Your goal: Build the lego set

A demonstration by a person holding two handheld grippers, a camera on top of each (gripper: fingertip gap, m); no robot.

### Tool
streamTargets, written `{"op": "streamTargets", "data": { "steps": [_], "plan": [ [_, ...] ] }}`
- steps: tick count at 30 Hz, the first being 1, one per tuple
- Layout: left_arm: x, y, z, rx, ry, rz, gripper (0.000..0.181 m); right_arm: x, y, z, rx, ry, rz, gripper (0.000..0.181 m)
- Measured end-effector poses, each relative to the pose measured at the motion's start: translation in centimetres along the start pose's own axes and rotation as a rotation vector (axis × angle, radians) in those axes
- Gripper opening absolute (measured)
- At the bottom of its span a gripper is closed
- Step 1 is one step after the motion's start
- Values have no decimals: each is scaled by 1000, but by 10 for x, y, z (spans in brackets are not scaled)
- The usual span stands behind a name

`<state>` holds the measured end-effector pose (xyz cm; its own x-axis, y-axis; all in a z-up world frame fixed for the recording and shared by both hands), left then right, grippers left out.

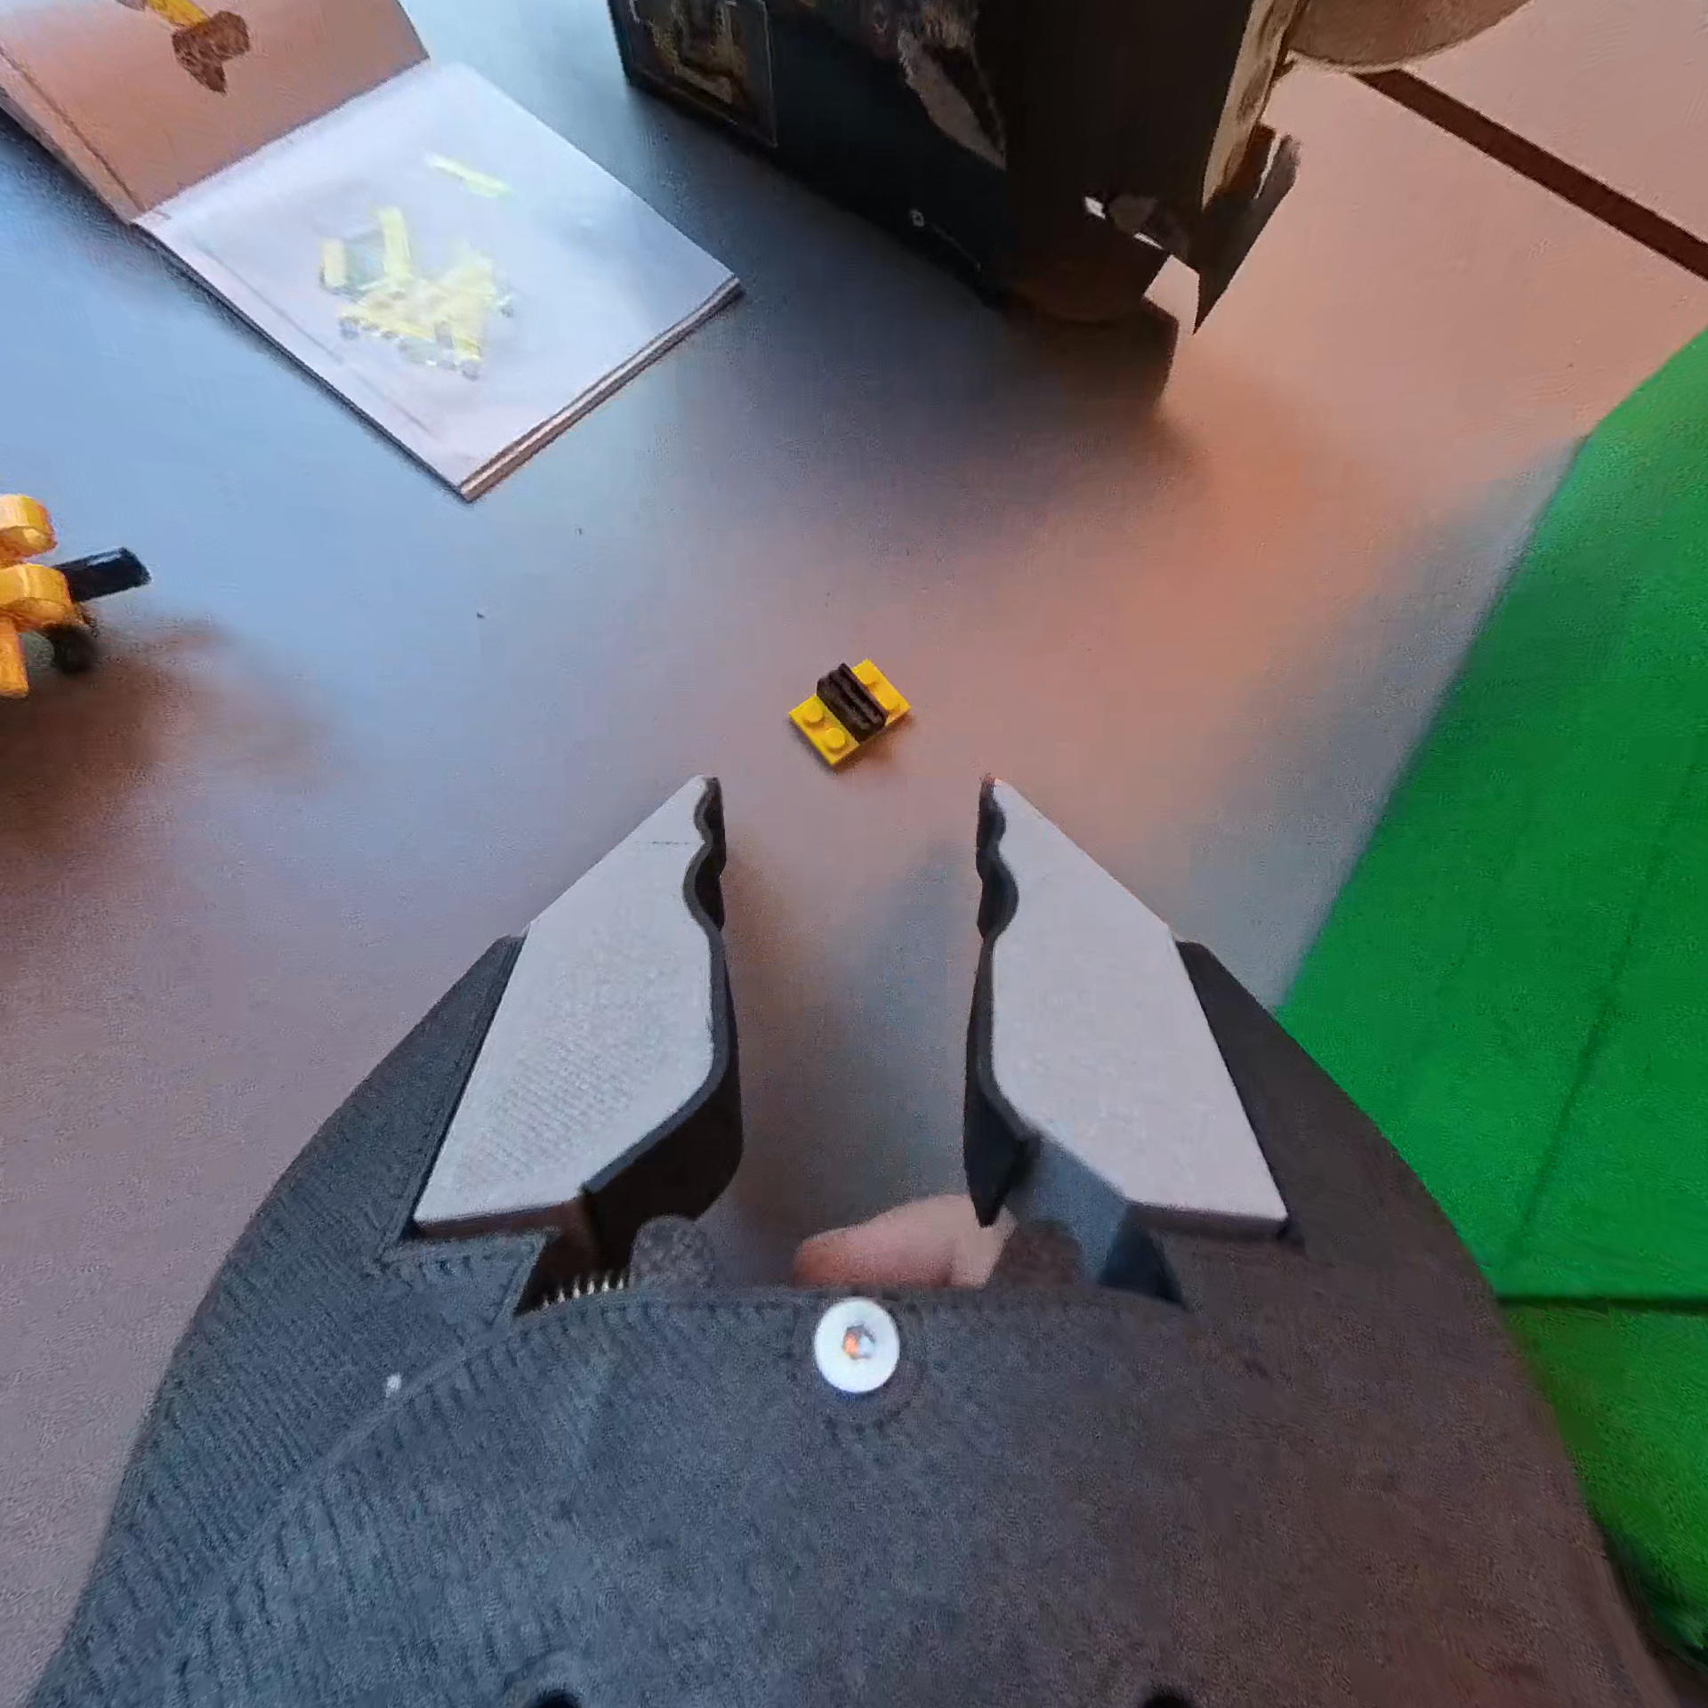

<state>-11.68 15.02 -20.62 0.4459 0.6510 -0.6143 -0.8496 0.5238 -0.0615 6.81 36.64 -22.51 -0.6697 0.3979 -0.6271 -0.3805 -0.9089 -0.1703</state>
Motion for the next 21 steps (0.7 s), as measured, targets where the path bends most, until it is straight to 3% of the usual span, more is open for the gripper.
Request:
{"op": "streamTargets", "data": {
  "steps": [7,11,15,21],
  "plan": [
    [0,-24,1,-84,-44,-29,46,9,-1,6,-16,4,17,52],
    [-6,-40,8,-96,-126,-172,45,18,-3,10,-50,31,26,50],
    [-15,-25,8,-96,-99,-59,47,21,-4,12,-68,25,109,43],
    [-29,-15,-2,-96,-74,-42,50,21,-2,11,-85,28,184,26]
  ]
}}
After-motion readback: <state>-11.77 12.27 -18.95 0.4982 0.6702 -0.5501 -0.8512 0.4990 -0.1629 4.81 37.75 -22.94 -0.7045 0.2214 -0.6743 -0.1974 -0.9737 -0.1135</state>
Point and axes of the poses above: each gripper's, where its closed fingertips meet, x out along the fingers, z out of its top, y = z × x across the jaws, the point moved 10 cm from there along -x, back along the fingers, and after that the axes turned 7 degrees about -z, right-handed, at the moved point
